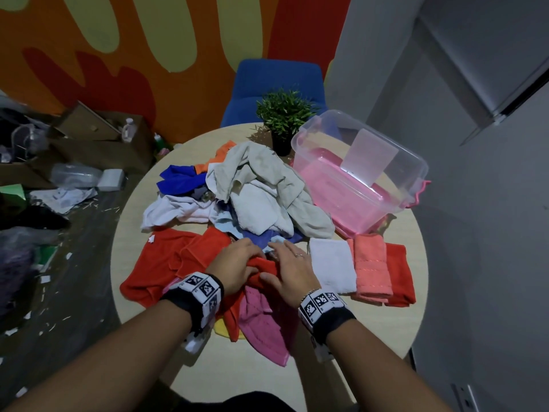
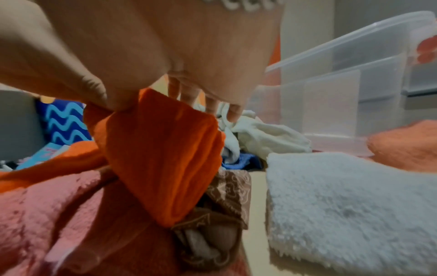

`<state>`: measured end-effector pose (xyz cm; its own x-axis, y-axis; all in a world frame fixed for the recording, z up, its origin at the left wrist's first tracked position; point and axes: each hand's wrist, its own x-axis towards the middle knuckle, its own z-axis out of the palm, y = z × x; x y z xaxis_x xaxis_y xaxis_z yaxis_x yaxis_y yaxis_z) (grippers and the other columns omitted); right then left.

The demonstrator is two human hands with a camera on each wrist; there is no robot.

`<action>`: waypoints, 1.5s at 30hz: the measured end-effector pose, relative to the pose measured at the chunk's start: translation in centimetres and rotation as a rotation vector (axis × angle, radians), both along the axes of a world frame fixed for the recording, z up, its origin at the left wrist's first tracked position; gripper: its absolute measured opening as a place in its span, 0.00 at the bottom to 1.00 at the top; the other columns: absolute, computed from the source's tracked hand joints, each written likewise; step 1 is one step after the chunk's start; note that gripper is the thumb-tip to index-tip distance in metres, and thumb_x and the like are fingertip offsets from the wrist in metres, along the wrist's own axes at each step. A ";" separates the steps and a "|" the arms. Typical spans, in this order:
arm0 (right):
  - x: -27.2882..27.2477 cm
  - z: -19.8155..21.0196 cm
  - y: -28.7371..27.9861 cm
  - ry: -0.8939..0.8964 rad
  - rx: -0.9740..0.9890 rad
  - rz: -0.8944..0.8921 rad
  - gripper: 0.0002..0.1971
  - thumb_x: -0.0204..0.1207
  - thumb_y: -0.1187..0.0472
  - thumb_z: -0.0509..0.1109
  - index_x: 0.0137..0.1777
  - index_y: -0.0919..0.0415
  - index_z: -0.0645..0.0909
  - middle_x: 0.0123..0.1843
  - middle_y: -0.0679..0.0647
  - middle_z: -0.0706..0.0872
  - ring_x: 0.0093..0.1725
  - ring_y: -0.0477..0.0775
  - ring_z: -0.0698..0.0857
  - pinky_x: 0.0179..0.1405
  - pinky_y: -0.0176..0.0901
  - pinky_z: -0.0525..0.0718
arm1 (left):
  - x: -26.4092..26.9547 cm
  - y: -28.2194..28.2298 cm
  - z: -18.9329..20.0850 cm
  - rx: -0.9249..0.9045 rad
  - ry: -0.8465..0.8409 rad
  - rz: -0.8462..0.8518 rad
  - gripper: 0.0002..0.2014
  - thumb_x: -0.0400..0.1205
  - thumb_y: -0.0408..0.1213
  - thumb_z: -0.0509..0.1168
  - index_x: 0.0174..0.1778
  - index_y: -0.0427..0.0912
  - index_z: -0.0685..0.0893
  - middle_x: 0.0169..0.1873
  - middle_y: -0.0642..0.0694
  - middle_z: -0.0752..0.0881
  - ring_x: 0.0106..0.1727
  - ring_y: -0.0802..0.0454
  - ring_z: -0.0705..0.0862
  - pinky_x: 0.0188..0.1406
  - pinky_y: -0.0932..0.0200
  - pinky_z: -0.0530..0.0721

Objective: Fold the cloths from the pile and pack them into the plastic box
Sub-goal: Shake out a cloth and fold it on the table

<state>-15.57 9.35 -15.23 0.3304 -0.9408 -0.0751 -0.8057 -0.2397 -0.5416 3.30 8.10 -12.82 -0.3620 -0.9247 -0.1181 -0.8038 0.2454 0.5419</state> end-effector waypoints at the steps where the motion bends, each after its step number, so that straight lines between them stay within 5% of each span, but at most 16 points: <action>1: -0.3 0.3 0.1 -0.019 0.002 0.038 0.29 0.78 0.42 0.69 0.77 0.48 0.69 0.74 0.49 0.78 0.78 0.53 0.69 0.81 0.51 0.59 | -0.3 -0.1 0.7 0.009 0.106 -0.020 0.15 0.76 0.34 0.76 0.57 0.52 0.88 0.51 0.54 0.83 0.57 0.53 0.82 0.60 0.59 0.77; 4: -1.9 1.3 0.4 -0.184 0.029 0.012 0.20 0.82 0.46 0.68 0.70 0.52 0.76 0.61 0.55 0.85 0.63 0.58 0.81 0.66 0.47 0.74 | -1.9 -0.5 2.7 0.116 0.395 0.077 0.21 0.75 0.27 0.76 0.59 0.54 0.86 0.50 0.53 0.88 0.52 0.61 0.86 0.55 0.71 0.79; 7: -4.1 2.6 0.5 -0.341 0.061 -0.111 0.19 0.85 0.49 0.64 0.74 0.51 0.73 0.62 0.53 0.86 0.59 0.55 0.84 0.61 0.47 0.79 | -4.3 -1.0 3.5 0.196 0.655 0.273 0.27 0.76 0.27 0.75 0.63 0.61 0.79 0.47 0.46 0.90 0.50 0.51 0.90 0.55 0.50 0.87; 9: -5.6 3.3 0.6 -0.426 0.050 -0.158 0.19 0.87 0.52 0.61 0.77 0.48 0.68 0.67 0.50 0.83 0.61 0.51 0.84 0.63 0.46 0.79 | -6.2 -1.5 3.3 0.152 0.674 0.328 0.27 0.77 0.30 0.75 0.62 0.66 0.77 0.47 0.48 0.89 0.51 0.51 0.90 0.56 0.46 0.87; 14: -11.5 3.6 0.6 -0.407 -0.081 -0.374 0.16 0.87 0.65 0.59 0.71 0.52 0.77 0.67 0.46 0.81 0.63 0.44 0.79 0.63 0.35 0.73 | -11.9 -2.5 1.9 0.113 0.538 0.296 0.27 0.82 0.35 0.72 0.76 0.53 0.71 0.65 0.50 0.82 0.50 0.57 0.85 0.53 0.59 0.85; 17: -16.9 2.5 0.2 -0.343 -0.168 -0.646 0.17 0.86 0.69 0.58 0.67 0.54 0.81 0.64 0.50 0.83 0.63 0.52 0.81 0.65 0.38 0.74 | -13.9 -2.7 -0.3 0.248 0.339 0.243 0.29 0.84 0.38 0.69 0.81 0.48 0.66 0.68 0.45 0.82 0.52 0.50 0.84 0.59 0.57 0.80; 21: -22.8 0.8 -0.4 -0.247 -0.198 -0.840 0.18 0.85 0.69 0.57 0.67 0.54 0.81 0.64 0.58 0.84 0.59 0.59 0.83 0.60 0.39 0.72 | -15.0 -2.5 -2.9 0.435 0.192 0.175 0.36 0.82 0.42 0.68 0.85 0.45 0.60 0.75 0.43 0.77 0.73 0.43 0.79 0.74 0.47 0.77; 27: -26.0 -3.8 -0.9 0.105 0.228 -0.759 0.22 0.87 0.57 0.58 0.80 0.53 0.70 0.73 0.61 0.80 0.68 0.67 0.79 0.70 0.56 0.75 | -15.8 -1.4 -4.9 0.593 0.096 0.093 0.40 0.84 0.44 0.67 0.88 0.42 0.53 0.79 0.44 0.73 0.77 0.45 0.75 0.74 0.59 0.71; 30: -25.9 -4.0 -0.7 0.113 0.268 -0.823 0.24 0.88 0.51 0.55 0.83 0.51 0.66 0.79 0.60 0.72 0.73 0.69 0.73 0.74 0.60 0.70 | -16.0 -1.2 -5.5 0.660 0.064 0.067 0.46 0.84 0.49 0.66 0.89 0.45 0.43 0.83 0.43 0.69 0.79 0.44 0.73 0.79 0.52 0.70; 35: -24.5 -2.7 -0.6 0.212 0.260 -0.788 0.37 0.79 0.34 0.62 0.85 0.48 0.60 0.78 0.55 0.71 0.76 0.66 0.70 0.74 0.66 0.67 | -16.6 -1.4 -5.7 0.668 0.067 0.064 0.44 0.85 0.48 0.66 0.89 0.47 0.43 0.83 0.44 0.69 0.78 0.45 0.73 0.79 0.51 0.70; 38: -23.6 -2.4 -0.5 0.227 0.193 -0.766 0.34 0.81 0.40 0.64 0.84 0.49 0.60 0.76 0.56 0.71 0.73 0.65 0.72 0.74 0.63 0.68 | -17.1 -1.6 -5.6 0.657 0.034 0.048 0.44 0.85 0.49 0.65 0.89 0.49 0.43 0.82 0.43 0.70 0.78 0.44 0.74 0.78 0.51 0.71; 45: -24.9 -1.4 -1.4 -0.092 0.100 -0.880 0.33 0.75 0.65 0.70 0.81 0.55 0.69 0.70 0.62 0.77 0.65 0.63 0.80 0.66 0.52 0.77 | -17.4 -1.6 -5.7 0.619 -0.030 0.007 0.43 0.86 0.50 0.64 0.89 0.49 0.43 0.83 0.41 0.69 0.78 0.42 0.74 0.77 0.53 0.72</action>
